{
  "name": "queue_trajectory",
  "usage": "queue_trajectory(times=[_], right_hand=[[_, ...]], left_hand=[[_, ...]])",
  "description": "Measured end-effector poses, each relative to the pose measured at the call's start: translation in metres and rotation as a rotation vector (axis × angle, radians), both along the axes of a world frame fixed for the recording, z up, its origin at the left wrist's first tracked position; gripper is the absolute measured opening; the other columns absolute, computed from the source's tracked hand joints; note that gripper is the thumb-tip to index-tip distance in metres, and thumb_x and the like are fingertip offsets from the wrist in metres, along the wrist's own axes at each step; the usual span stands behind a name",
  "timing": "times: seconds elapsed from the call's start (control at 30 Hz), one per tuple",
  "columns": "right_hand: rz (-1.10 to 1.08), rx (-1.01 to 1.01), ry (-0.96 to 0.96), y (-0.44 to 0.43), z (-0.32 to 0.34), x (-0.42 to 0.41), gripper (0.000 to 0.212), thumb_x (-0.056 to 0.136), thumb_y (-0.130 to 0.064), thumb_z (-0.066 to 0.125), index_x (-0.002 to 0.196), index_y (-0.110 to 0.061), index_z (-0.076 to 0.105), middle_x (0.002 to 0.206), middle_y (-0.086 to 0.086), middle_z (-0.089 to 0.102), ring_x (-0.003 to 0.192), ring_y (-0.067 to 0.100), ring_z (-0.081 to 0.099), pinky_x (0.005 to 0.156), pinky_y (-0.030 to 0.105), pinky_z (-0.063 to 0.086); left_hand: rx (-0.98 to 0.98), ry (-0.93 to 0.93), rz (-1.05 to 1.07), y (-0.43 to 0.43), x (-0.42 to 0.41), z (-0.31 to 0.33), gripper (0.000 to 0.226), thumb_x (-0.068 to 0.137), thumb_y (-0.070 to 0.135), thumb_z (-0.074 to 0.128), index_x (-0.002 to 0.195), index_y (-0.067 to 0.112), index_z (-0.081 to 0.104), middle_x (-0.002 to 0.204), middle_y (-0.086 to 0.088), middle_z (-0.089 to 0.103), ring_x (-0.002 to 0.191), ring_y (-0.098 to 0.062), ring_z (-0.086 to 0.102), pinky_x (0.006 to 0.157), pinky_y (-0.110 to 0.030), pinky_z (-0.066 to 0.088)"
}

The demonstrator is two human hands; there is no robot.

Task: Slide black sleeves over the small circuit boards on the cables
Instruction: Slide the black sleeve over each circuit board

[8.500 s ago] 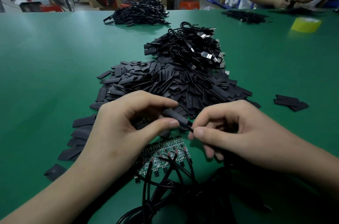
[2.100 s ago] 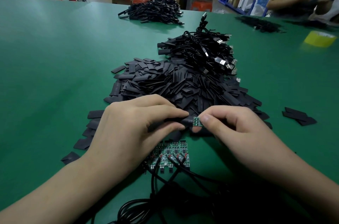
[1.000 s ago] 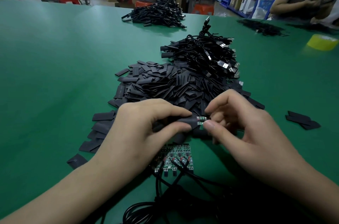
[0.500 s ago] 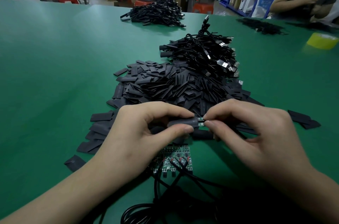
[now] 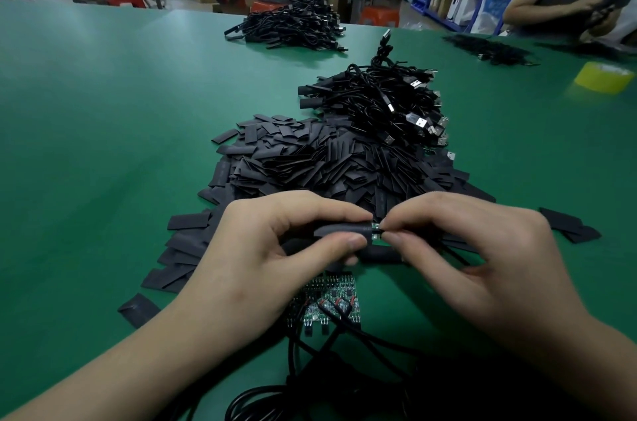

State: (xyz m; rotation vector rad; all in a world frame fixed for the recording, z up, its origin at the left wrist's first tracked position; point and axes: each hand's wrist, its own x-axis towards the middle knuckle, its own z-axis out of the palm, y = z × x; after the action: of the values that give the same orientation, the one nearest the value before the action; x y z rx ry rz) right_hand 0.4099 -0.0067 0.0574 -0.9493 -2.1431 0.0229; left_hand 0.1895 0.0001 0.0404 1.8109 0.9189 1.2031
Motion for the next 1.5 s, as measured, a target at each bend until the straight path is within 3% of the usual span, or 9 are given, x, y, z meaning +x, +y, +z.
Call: queue_trajectory(times=[0.13, 0.27, 0.4, 0.57, 0.7, 0.87, 0.97, 1.1, 1.5], right_hand=[[-0.002, -0.099, 0.079, -0.004, -0.003, -0.005, 0.004, 0.089, -0.021, 0.073, 0.093, -0.022, 0.071, 0.081, -0.017, 0.069, 0.077, 0.0, 0.068, 0.067, 0.022, 0.052], [0.019, -0.384, 0.264, -0.005, 0.001, -0.006, 0.008, 0.088, -0.028, 0.071, 0.096, -0.03, 0.068, 0.082, -0.009, 0.075, 0.079, 0.011, 0.074, 0.072, 0.027, 0.057], [0.08, -0.555, 0.331, -0.005, 0.001, -0.009, 0.004, 0.092, -0.029, 0.064, 0.088, -0.028, 0.066, 0.076, -0.006, 0.076, 0.072, 0.01, 0.074, 0.072, 0.017, 0.053], [-0.017, -0.274, 0.204, -0.012, -0.005, -0.018, 0.009, 0.094, -0.022, 0.067, 0.09, -0.028, 0.061, 0.073, -0.018, 0.072, 0.071, -0.003, 0.071, 0.063, 0.007, 0.049], [-0.108, -0.153, 0.103, -0.013, -0.007, -0.018, 0.005, 0.097, -0.033, 0.063, 0.094, -0.034, 0.058, 0.077, -0.021, 0.07, 0.067, 0.002, 0.07, 0.058, 0.033, 0.054], [-0.134, -0.047, -0.078, -0.014, -0.007, -0.02, 0.008, 0.097, -0.035, 0.059, 0.098, -0.029, 0.065, 0.073, -0.014, 0.07, 0.067, 0.009, 0.07, 0.054, 0.037, 0.054], [-0.112, -0.086, -0.073, -0.014, -0.004, -0.021, 0.01, 0.095, -0.035, 0.06, 0.1, -0.03, 0.067, 0.08, -0.018, 0.07, 0.072, 0.002, 0.068, 0.058, 0.036, 0.055], [-0.051, -0.23, 0.12, -0.014, 0.002, -0.016, 0.011, 0.091, -0.033, 0.063, 0.099, -0.031, 0.071, 0.083, -0.023, 0.071, 0.079, -0.003, 0.069, 0.068, 0.019, 0.053], [-0.119, -0.147, 0.061, -0.012, 0.003, -0.012, 0.012, 0.095, -0.031, 0.062, 0.097, -0.03, 0.074, 0.083, -0.021, 0.07, 0.078, -0.001, 0.067, 0.065, 0.029, 0.053]], left_hand=[[0.116, 0.12, 0.043, 0.0, 0.0, 0.002, 0.02, 0.085, 0.024, 0.077, 0.106, 0.026, 0.079, 0.094, 0.012, 0.076, 0.09, -0.01, 0.073, 0.079, -0.019, 0.055], [0.201, 0.13, 0.11, 0.002, -0.001, 0.005, 0.021, 0.084, 0.025, 0.077, 0.104, 0.026, 0.079, 0.096, 0.012, 0.074, 0.094, -0.009, 0.071, 0.079, -0.015, 0.05], [0.267, 0.151, 0.206, 0.001, 0.0, 0.006, 0.022, 0.081, 0.026, 0.082, 0.102, 0.028, 0.079, 0.094, 0.011, 0.071, 0.091, -0.01, 0.068, 0.075, -0.017, 0.048], [0.325, 0.161, 0.413, 0.0, -0.001, 0.007, 0.031, 0.078, 0.034, 0.081, 0.108, 0.029, 0.077, 0.095, 0.014, 0.071, 0.09, -0.007, 0.068, 0.081, -0.011, 0.047], [0.315, 0.177, 0.363, -0.002, 0.002, 0.007, 0.051, 0.076, 0.044, 0.084, 0.121, 0.023, 0.073, 0.108, 0.015, 0.072, 0.103, -0.002, 0.068, 0.094, -0.016, 0.049], [0.29, 0.168, 0.305, -0.003, 0.004, 0.005, 0.065, 0.074, 0.046, 0.082, 0.133, 0.027, 0.064, 0.118, 0.017, 0.071, 0.112, -0.001, 0.067, 0.099, -0.028, 0.053], [0.296, 0.159, 0.302, -0.003, 0.003, 0.005, 0.064, 0.074, 0.044, 0.083, 0.132, 0.025, 0.065, 0.117, 0.017, 0.071, 0.11, -0.001, 0.067, 0.098, -0.026, 0.053], [0.367, 0.181, 0.313, -0.002, 0.0, 0.009, 0.058, 0.077, 0.039, 0.082, 0.129, 0.019, 0.067, 0.117, 0.013, 0.072, 0.107, -0.004, 0.069, 0.097, -0.027, 0.053], [0.471, 0.248, 0.316, -0.003, 0.0, 0.012, 0.05, 0.08, 0.04, 0.082, 0.122, 0.016, 0.07, 0.11, 0.009, 0.073, 0.104, -0.004, 0.069, 0.094, -0.019, 0.05]])
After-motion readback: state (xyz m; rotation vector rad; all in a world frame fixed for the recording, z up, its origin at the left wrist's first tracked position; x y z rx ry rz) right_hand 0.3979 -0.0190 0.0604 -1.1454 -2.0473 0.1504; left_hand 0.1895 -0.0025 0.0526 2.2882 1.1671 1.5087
